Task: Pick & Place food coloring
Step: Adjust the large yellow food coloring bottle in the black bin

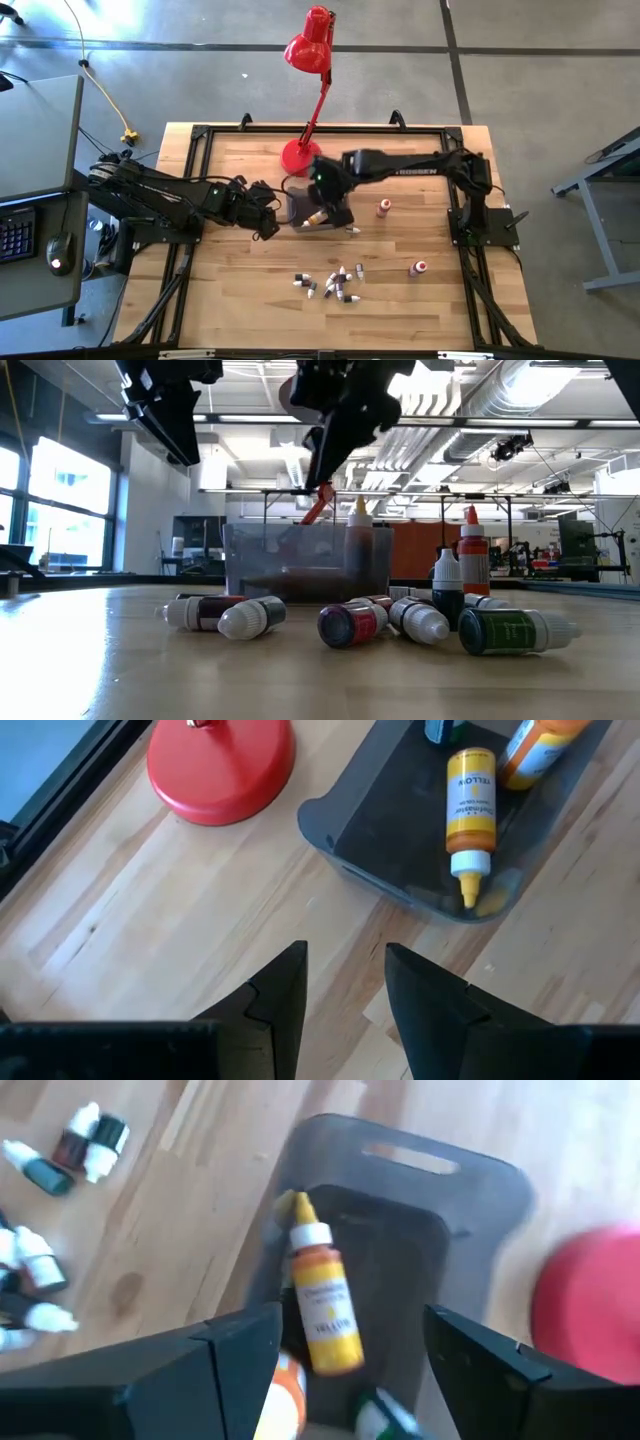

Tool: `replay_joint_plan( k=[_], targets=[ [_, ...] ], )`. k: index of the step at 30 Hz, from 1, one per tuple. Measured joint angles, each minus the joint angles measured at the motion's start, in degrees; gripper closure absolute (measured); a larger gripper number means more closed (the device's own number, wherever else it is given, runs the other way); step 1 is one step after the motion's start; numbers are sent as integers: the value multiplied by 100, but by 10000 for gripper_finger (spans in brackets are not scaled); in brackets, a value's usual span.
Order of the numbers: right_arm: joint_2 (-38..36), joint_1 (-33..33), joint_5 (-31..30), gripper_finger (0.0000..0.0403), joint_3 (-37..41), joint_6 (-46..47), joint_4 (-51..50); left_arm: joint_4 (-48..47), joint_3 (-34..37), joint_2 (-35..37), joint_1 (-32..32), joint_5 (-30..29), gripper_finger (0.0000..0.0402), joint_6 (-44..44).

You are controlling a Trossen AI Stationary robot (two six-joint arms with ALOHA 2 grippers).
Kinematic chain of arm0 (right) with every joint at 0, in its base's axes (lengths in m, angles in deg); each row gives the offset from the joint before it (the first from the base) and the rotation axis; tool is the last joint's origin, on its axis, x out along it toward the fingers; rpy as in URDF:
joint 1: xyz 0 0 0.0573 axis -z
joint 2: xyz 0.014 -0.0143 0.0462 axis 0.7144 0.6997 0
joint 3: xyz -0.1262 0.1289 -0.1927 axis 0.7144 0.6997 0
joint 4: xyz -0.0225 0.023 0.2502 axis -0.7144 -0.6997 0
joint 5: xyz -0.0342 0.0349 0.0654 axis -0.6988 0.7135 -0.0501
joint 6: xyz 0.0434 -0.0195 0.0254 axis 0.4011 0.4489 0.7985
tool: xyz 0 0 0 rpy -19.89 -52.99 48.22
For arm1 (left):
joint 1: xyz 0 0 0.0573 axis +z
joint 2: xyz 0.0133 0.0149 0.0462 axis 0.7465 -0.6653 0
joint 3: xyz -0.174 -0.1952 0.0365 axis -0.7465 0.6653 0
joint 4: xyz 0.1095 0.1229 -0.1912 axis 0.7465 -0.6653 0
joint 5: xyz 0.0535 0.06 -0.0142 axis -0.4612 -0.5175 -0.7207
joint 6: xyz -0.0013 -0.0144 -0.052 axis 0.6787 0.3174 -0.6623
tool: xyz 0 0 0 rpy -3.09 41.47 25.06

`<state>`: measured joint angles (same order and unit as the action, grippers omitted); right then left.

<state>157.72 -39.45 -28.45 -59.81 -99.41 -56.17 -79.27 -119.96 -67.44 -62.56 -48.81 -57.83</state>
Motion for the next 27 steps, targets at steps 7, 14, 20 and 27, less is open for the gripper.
replay_joint_plan(
  k=[7,14,20,27],
  targets=[
    [2,-263,-291,167,1115,-107,1366,3,0,0,-1,108,270,21],
    [23,-214,-204,167,1654,-96,2212,52,0,0,-1,122,270,9],
    [136,-48,-131,167,1768,-95,2275,58,0,0,-1,122,270,-21],
    [179,158,-2,167,1768,-90,2241,58,0,0,-1,120,270,-21]
  ],
)
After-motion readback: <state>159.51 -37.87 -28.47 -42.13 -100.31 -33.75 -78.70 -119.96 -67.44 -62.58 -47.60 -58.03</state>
